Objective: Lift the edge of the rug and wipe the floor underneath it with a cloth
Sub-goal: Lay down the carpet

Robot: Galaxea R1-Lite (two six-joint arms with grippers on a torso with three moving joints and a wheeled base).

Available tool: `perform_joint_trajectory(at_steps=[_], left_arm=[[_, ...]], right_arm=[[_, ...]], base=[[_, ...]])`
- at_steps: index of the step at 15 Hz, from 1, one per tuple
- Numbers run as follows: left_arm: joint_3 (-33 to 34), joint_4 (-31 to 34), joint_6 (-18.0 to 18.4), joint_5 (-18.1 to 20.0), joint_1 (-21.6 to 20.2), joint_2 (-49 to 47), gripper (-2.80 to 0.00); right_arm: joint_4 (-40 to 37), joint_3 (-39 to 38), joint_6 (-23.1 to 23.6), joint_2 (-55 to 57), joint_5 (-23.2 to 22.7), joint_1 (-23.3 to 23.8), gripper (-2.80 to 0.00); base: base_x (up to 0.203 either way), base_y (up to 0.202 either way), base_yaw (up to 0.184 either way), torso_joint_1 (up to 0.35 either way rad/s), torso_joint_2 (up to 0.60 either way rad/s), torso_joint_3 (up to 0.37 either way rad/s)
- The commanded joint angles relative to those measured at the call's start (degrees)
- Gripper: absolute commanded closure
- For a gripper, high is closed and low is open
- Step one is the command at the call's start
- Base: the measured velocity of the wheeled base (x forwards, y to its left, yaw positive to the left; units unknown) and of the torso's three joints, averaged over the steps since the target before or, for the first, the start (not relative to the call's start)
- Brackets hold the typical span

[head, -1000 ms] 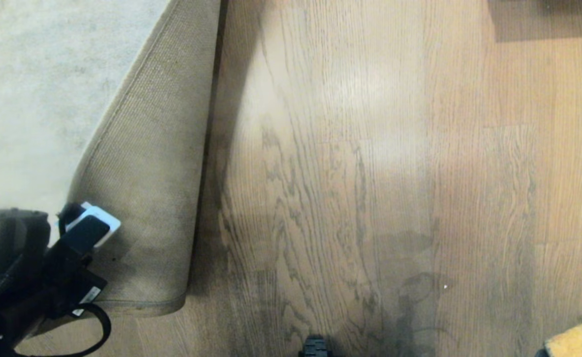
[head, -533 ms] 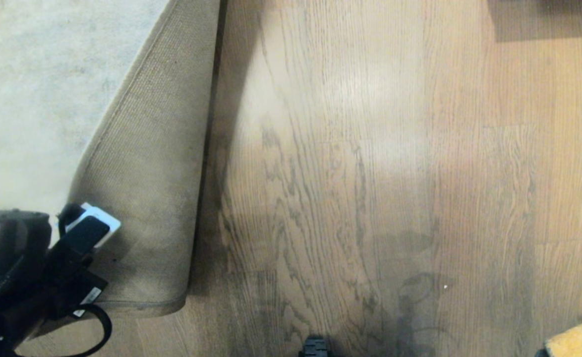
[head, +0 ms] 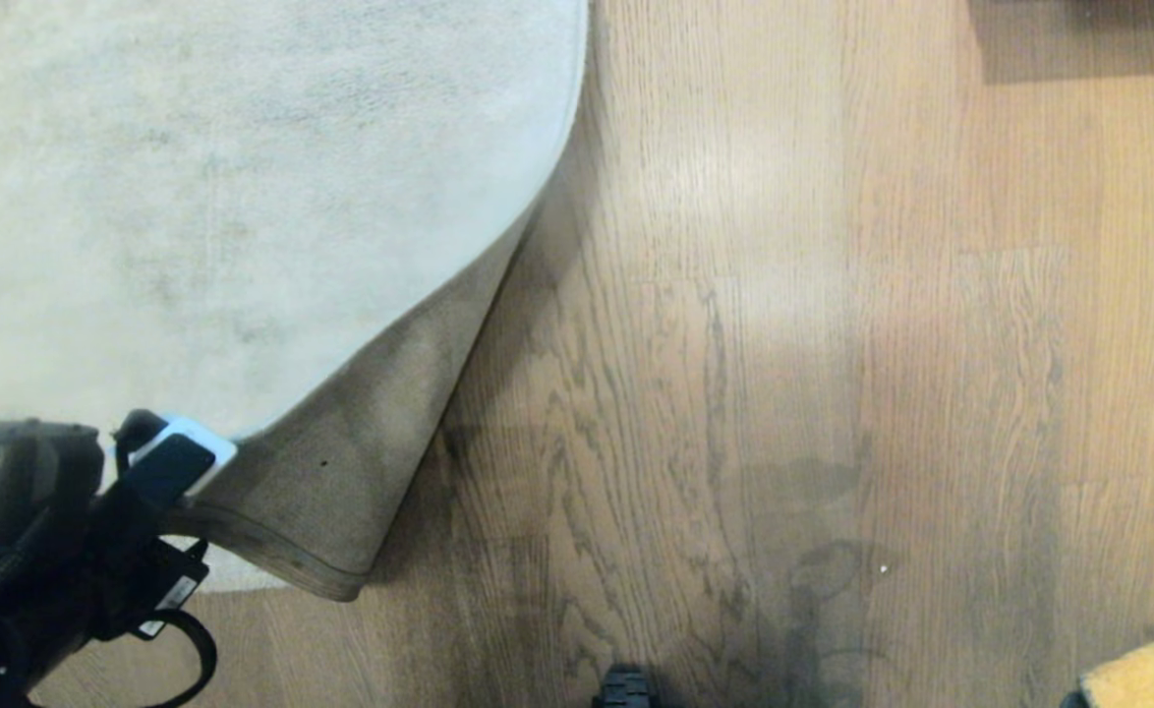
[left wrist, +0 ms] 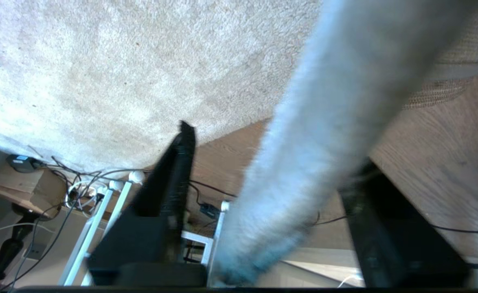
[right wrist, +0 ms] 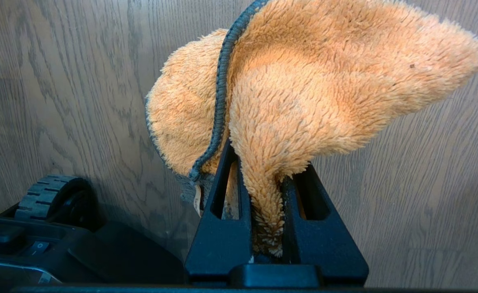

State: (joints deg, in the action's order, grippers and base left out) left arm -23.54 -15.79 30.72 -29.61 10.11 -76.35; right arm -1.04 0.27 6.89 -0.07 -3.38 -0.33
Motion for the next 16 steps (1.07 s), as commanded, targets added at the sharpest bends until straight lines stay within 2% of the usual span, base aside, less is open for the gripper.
perform_joint_trajectory(at_steps=[1,5,12,16], left_arm=[[-0.10,-0.39,-0.40,-0.10,0.00,0.06,-2.80],[-0.63,-2.19,-3.60,-0.18,1.78,0.06,-2.80],[-1.89,-5.22,-6.35,-0.10,2.93,0.06,-2.80],[-2.21,-5.06,-8.94,0.34,6.95,-0.10,-2.80]], right_arm=[[-0.02,0.00,0.06,0.07,-0.05,-0.02,0.00],[-0.02,0.00,0.06,0.07,-0.05,-0.03,0.00],[-0.02,0.00,0.06,0.07,-0.05,-0.02,0.00],[-0.02,0.00,0.06,0.07,-0.05,-0.02,0.00]], base=[[0.000,0.000,0.000,0.000,0.00,0.000],[0.000,0.000,0.000,0.000,0.00,0.000],[0.000,0.000,0.000,0.000,0.00,0.000],[0.000,0.000,0.000,0.000,0.00,0.000]])
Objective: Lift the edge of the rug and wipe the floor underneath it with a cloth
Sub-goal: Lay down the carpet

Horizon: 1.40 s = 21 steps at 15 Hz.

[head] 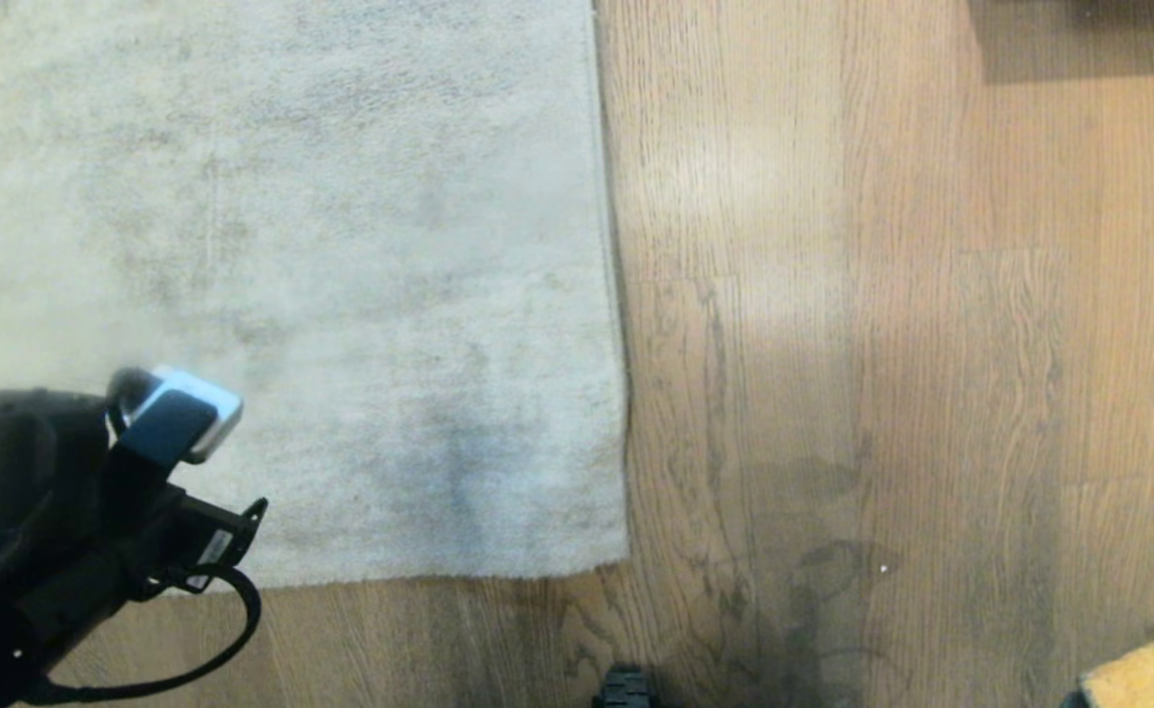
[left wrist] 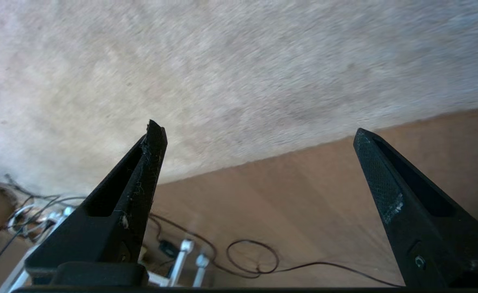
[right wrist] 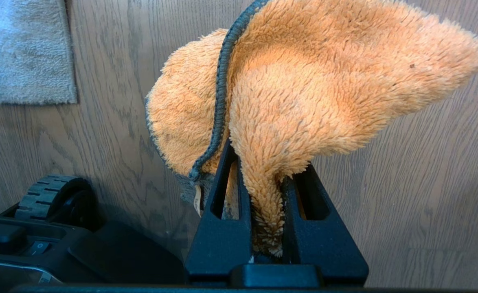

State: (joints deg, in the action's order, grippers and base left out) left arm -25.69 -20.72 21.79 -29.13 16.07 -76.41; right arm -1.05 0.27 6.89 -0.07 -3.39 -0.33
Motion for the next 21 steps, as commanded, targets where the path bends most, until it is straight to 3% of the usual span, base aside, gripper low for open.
perform_joint_trajectory(at_steps=[1,4,15,16,21], left_arm=[[-0.07,-0.11,-0.82,-0.13,2.01,-0.14,-2.80],[-0.41,-0.15,-1.78,-0.11,3.82,-1.88,-2.80],[-3.41,-0.21,-13.02,-1.43,15.54,-13.10,-2.80],[-3.72,-0.26,-14.66,-2.17,16.61,-14.32,0.00],[-4.06,-0.28,-20.19,-0.94,21.48,-17.12,0.00]], right_arm=[[-0.01,0.00,0.06,0.07,-0.04,-0.02,0.00],[-0.01,0.00,0.06,0.07,-0.04,-0.02,0.00],[-0.01,0.00,0.06,0.07,-0.04,-0.02,0.00],[-0.01,0.00,0.06,0.07,-0.04,-0.02,0.00],[-0.01,0.00,0.06,0.07,-0.04,-0.02,0.00]], base=[[0.000,0.000,0.000,0.000,0.00,0.000],[0.000,0.000,0.000,0.000,0.00,0.000],[0.000,0.000,0.000,0.000,0.00,0.000],[0.000,0.000,0.000,0.000,0.00,0.000],[0.000,0.000,0.000,0.000,0.00,0.000]])
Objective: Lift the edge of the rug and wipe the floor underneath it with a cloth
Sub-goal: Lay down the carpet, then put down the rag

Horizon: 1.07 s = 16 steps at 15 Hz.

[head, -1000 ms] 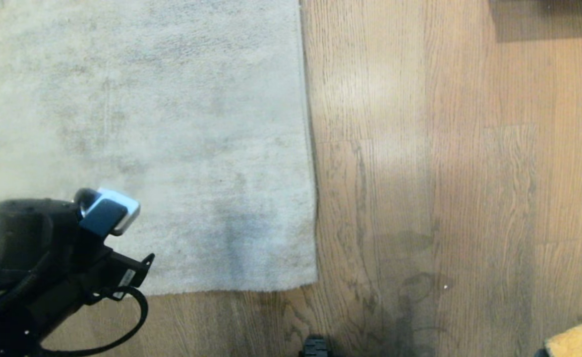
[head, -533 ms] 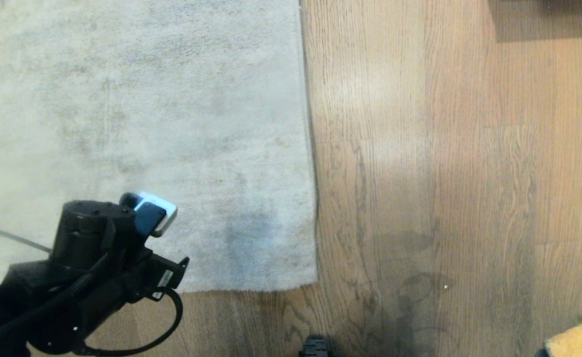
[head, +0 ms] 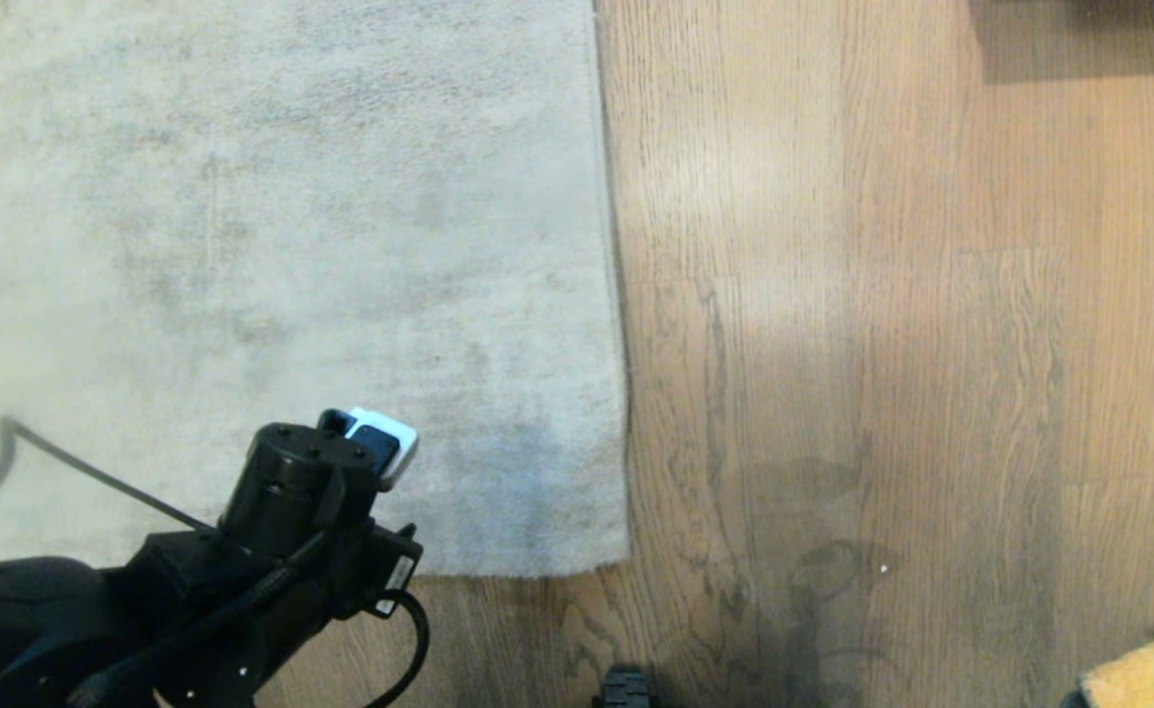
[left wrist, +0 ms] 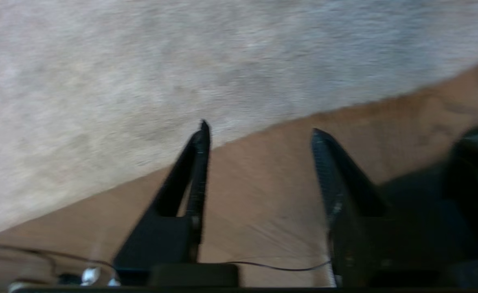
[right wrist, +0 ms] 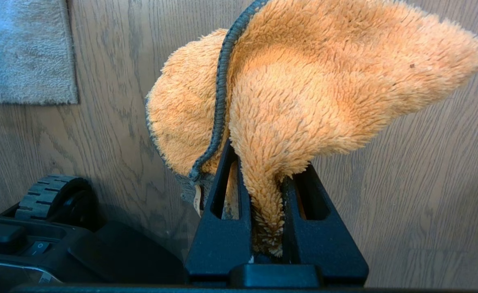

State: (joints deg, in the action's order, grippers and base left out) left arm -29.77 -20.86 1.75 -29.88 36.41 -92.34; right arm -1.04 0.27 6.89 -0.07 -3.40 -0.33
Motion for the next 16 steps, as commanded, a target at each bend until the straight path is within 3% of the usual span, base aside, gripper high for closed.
perform_joint_trajectory(at_steps=[1,4,10,13,16], left_arm=[[0.30,-0.13,-2.41,-0.15,2.85,-2.05,0.00],[0.78,-0.08,-9.45,-0.15,6.50,-6.51,0.00],[1.33,-3.17,-10.62,-0.18,6.76,-14.95,0.00],[2.59,-18.44,-10.62,-0.21,6.85,-25.46,0.00],[3.16,-42.58,-10.48,-0.32,7.14,-38.47,0.00]], right_arm=[[-0.02,0.00,0.06,0.07,-0.02,-0.02,0.00],[-0.02,0.00,0.06,0.07,-0.02,-0.02,0.00],[-0.02,0.00,0.06,0.07,-0.02,-0.02,0.00],[-0.02,0.00,0.06,0.07,-0.02,-0.02,0.00],[-0.02,0.00,0.06,0.07,-0.02,-0.02,0.00]], base=[[0.000,0.000,0.000,0.000,0.00,0.000],[0.000,0.000,0.000,0.000,0.00,0.000],[0.000,0.000,0.000,0.000,0.00,0.000],[0.000,0.000,0.000,0.000,0.00,0.000],[0.000,0.000,0.000,0.000,0.00,0.000]])
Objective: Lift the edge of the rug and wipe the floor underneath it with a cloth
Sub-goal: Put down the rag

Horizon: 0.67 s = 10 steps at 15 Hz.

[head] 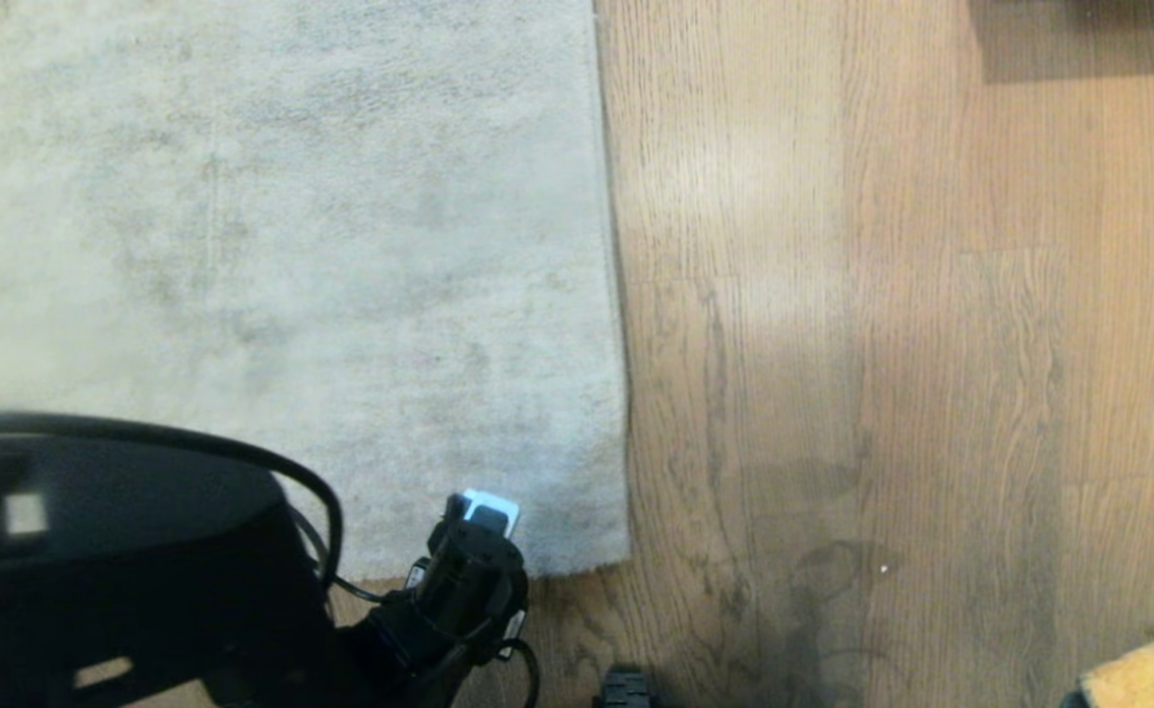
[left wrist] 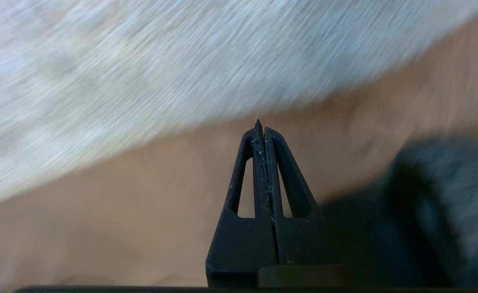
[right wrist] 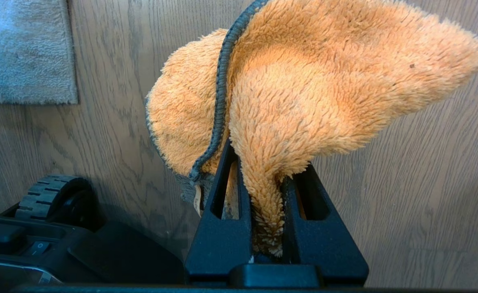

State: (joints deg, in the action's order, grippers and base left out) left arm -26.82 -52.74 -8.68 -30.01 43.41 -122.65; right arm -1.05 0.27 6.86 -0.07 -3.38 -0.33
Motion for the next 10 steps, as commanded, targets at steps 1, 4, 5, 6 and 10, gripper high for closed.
perform_joint_trajectory(at_steps=[1,4,5,6,10], left_arm=[[0.39,-16.44,0.00,-0.24,0.28,-11.44,0.00],[-0.08,-22.06,0.11,-0.14,0.45,-15.05,0.00],[-0.17,-23.26,0.15,-0.09,0.45,-16.02,0.00],[-0.24,-24.78,0.15,-0.06,0.45,-17.12,0.00],[-0.33,-34.00,1.51,-0.13,-0.08,-22.44,0.00]], right_arm=[[-0.01,0.00,0.08,0.07,-0.05,-0.02,0.00],[-0.01,0.00,0.08,0.07,-0.05,-0.02,0.00],[-0.01,0.00,0.08,0.07,-0.05,-0.02,0.00],[-0.01,0.00,0.08,0.07,-0.05,-0.02,0.00],[-0.01,0.00,0.08,0.07,-0.05,-0.02,0.00]], base=[[0.000,0.000,0.000,0.000,0.00,0.000],[0.000,0.000,0.000,0.000,0.00,0.000],[0.000,0.000,0.000,0.000,0.00,0.000],[0.000,0.000,0.000,0.000,0.00,0.000],[0.000,0.000,0.000,0.000,0.00,0.000]])
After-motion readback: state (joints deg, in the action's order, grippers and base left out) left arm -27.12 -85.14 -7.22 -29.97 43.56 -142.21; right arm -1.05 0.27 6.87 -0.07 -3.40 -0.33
